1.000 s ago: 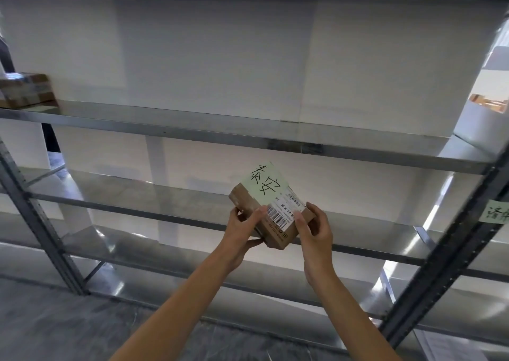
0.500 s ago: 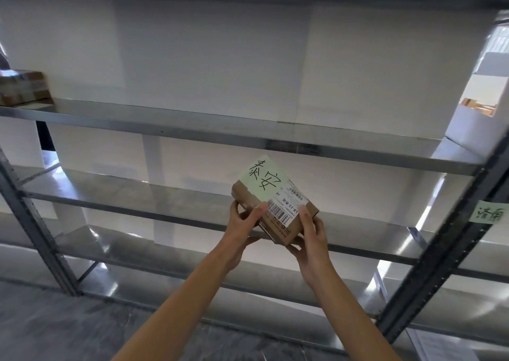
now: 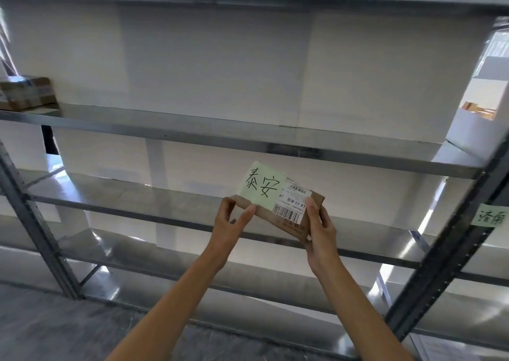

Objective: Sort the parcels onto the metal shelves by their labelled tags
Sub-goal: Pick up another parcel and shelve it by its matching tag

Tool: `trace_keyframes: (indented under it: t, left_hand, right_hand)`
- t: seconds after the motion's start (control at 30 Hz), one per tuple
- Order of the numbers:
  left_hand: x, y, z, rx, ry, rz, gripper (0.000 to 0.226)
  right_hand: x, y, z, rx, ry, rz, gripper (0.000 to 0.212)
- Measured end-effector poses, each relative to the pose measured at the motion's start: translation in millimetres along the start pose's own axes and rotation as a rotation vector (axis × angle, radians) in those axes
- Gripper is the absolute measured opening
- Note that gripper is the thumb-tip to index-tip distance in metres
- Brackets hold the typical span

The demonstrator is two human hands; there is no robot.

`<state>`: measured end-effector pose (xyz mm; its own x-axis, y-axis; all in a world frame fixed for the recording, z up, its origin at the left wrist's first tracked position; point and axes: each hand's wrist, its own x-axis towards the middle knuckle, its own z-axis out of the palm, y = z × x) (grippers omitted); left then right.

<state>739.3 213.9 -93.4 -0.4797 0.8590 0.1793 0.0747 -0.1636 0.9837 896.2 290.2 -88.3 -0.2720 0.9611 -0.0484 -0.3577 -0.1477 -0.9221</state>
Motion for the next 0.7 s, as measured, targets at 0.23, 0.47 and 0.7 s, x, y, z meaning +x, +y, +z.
trace_keyframes:
  t: [0.23, 0.47, 0.7]
  left_hand:
    - [-4.1, 10.9, -0.8, -0.076, 0.073, 0.022, 0.031]
    - [-2.7, 14.0, 4.8, -0.192, 0.075, -0.034, 0.049]
    - [16.6, 41.2, 12.3, -0.274, 0.106, -0.04, 0.039]
  right_hand:
    - [7.4, -10.1, 4.4, -0.054, 0.098, -0.048, 0.046]
    - [13.9, -26.2, 8.6, -0.14, 0.104, -0.133, 0.03]
    - [20.8, -51.5, 20.4, -0.128, 0.082, -0.153, 0.026]
